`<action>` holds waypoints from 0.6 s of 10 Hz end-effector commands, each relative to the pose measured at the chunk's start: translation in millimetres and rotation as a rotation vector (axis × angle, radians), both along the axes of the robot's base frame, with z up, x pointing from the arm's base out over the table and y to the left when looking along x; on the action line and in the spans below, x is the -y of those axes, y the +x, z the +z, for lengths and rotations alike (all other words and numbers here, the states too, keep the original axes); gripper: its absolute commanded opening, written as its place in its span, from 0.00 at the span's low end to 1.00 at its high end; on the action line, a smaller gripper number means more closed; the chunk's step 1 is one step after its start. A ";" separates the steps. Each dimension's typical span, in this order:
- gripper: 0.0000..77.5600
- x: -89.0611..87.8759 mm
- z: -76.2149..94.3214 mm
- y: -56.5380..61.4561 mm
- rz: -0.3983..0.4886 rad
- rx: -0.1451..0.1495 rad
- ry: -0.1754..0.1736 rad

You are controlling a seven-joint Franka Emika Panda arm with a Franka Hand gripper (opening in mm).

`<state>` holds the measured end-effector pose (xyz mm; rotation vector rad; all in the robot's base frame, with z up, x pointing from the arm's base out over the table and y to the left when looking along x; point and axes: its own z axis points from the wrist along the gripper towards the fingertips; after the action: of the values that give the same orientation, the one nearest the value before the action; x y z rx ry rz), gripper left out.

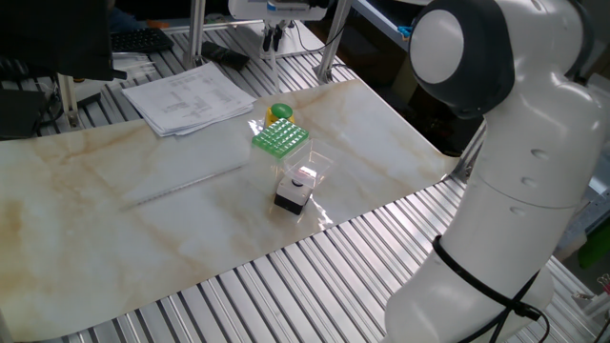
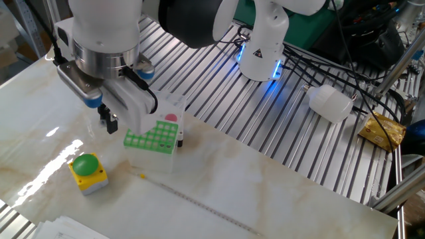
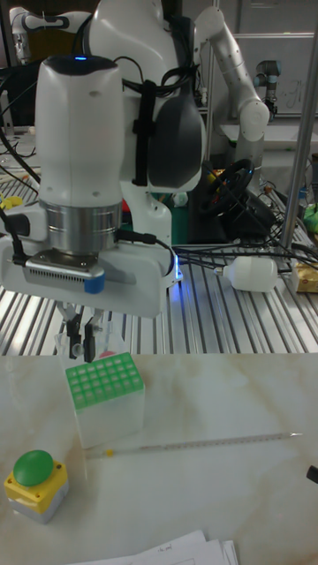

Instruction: Insert a large pipette tip into the holder for large pipette tips

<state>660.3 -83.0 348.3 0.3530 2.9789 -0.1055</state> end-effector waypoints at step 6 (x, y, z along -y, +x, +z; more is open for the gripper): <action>0.01 0.4 2.1 0.4 -0.016 0.060 -0.030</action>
<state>660.2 -83.3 348.3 0.3873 2.9164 -0.1426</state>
